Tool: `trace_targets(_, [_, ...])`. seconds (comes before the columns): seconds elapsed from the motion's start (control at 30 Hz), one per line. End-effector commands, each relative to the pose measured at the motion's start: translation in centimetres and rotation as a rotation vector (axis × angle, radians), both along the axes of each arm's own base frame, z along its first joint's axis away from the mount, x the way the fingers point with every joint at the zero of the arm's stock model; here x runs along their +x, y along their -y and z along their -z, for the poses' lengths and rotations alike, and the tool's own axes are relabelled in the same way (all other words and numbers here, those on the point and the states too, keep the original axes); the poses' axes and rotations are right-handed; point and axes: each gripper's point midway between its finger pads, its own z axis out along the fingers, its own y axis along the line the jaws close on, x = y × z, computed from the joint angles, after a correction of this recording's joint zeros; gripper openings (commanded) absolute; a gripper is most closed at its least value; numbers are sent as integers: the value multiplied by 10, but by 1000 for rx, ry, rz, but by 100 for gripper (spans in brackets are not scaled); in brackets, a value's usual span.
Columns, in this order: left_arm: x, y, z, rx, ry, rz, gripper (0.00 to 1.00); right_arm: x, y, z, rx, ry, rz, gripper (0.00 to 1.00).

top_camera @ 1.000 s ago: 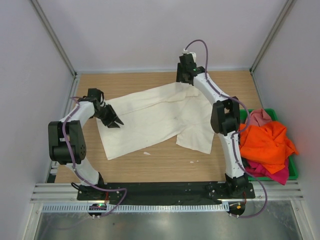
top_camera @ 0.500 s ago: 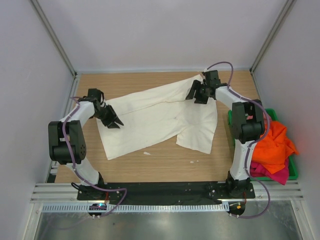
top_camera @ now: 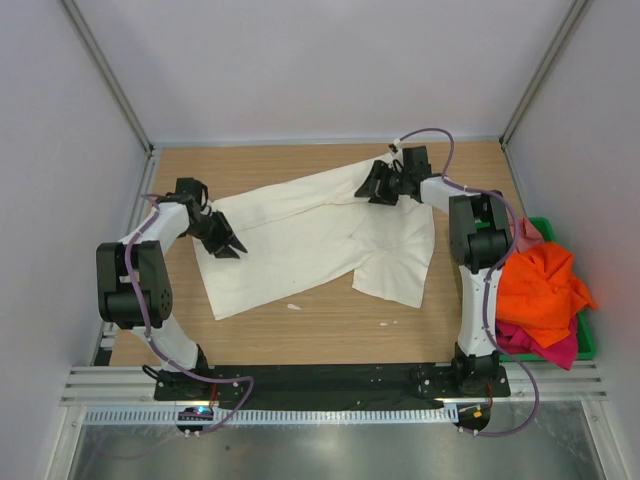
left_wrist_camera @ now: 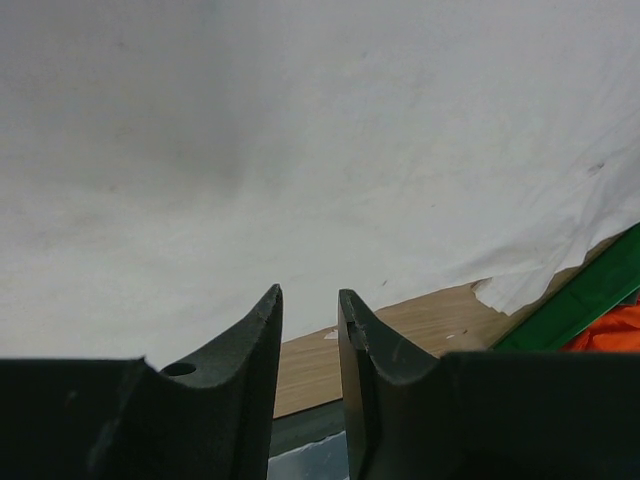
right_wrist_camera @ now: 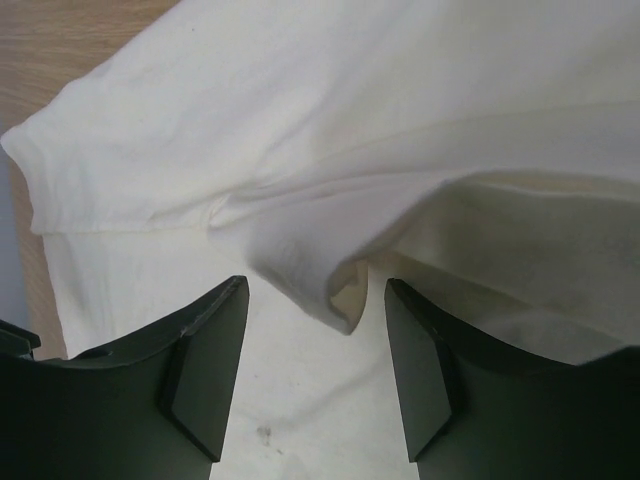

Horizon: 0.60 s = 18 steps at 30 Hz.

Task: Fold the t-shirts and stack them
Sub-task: Fold the tshirt

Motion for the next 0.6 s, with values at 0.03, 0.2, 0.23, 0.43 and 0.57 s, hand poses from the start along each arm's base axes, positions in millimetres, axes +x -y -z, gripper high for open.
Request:
trace_targets(0.03, [7, 0, -13, -1, 29, 12, 30, 26, -15, -38, 71, 160, -42, 61])
trace_targets(0.2, [6, 0, -12, -2, 27, 9, 30, 23, -27, -43, 109, 160, -77, 51])
trace_targets(0.23, [6, 0, -12, -1, 26, 9, 30, 21, -29, -44, 112, 155, -80, 50])
trace_targets(0.43, [5, 0, -10, -3, 27, 7, 30, 2, -34, -68, 183, 158, -61, 59])
trace_targets(0.57, [7, 2, -8, -17, 27, 3, 30, 0, -41, -66, 224, 118, -41, 56])
